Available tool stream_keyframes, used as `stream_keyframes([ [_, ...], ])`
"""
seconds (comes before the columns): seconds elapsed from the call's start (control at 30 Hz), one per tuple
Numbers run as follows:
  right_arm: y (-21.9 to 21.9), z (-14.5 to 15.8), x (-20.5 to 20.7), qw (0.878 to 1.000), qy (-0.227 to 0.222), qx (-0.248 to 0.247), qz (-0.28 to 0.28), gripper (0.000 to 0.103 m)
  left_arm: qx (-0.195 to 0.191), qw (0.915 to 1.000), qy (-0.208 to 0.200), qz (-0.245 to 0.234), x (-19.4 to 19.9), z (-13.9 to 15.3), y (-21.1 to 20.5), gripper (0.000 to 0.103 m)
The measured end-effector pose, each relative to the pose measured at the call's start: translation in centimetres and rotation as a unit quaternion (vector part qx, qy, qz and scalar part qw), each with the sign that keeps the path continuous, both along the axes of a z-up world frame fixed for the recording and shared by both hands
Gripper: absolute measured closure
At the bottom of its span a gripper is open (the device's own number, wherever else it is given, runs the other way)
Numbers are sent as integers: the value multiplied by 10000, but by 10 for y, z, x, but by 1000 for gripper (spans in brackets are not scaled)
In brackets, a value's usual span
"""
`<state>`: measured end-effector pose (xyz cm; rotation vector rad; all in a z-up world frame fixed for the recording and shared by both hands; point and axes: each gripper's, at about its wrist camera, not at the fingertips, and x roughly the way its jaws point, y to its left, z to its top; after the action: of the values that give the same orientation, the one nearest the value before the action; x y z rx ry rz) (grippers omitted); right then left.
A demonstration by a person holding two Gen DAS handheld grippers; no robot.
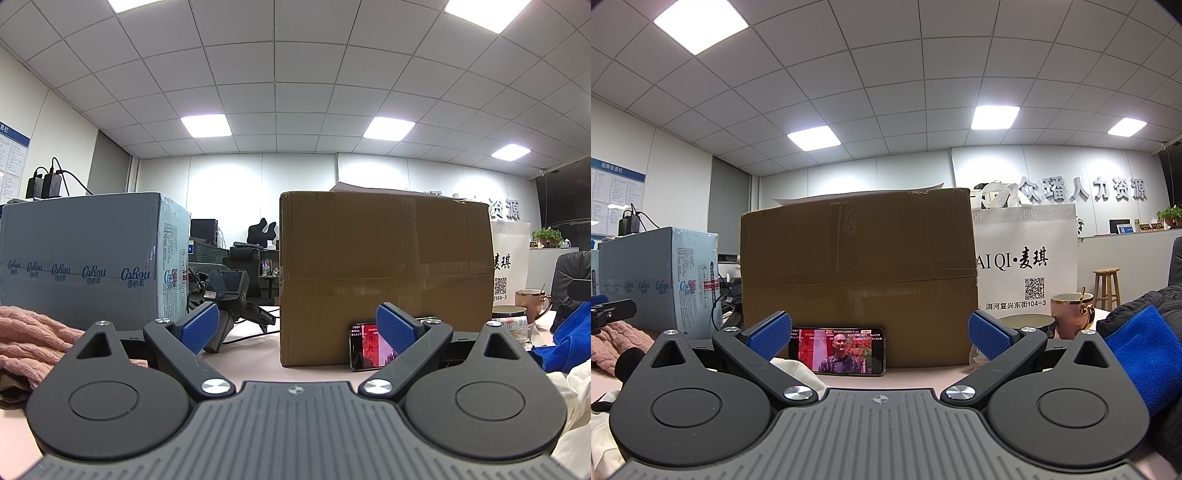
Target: Fold clothes
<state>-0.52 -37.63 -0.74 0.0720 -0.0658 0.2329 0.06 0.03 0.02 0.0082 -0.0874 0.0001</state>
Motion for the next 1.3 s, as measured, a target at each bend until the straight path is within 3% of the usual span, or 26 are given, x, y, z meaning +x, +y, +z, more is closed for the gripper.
stream_keyframes([
  [0.4,-6,2,-5,9997,-86,248,-13,0,-225,9996,-159,-3,-4,1,0,11],
  [0.57,-10,2,-6,9990,-48,425,131,0,-418,9987,175,-226,0,5,9,11],
  [0.77,-10,5,-2,9967,303,508,557,0,-241,9956,644,-642,3,12,15,11],
  [0.87,0,6,2,9937,552,434,870,0,-168,9882,1029,-1126,5,11,17,11],
  [1.0,16,8,10,9858,1042,458,1236,0,-375,9674,1671,-1867,16,5,12,16],
  [1.17,36,8,31,9685,1837,810,1470,0,155,9556,2081,-2079,28,-6,-7,24],
  [1.3,48,12,47,9602,2190,954,1447,0,196,9462,2420,-2140,39,-14,-13,40],
])
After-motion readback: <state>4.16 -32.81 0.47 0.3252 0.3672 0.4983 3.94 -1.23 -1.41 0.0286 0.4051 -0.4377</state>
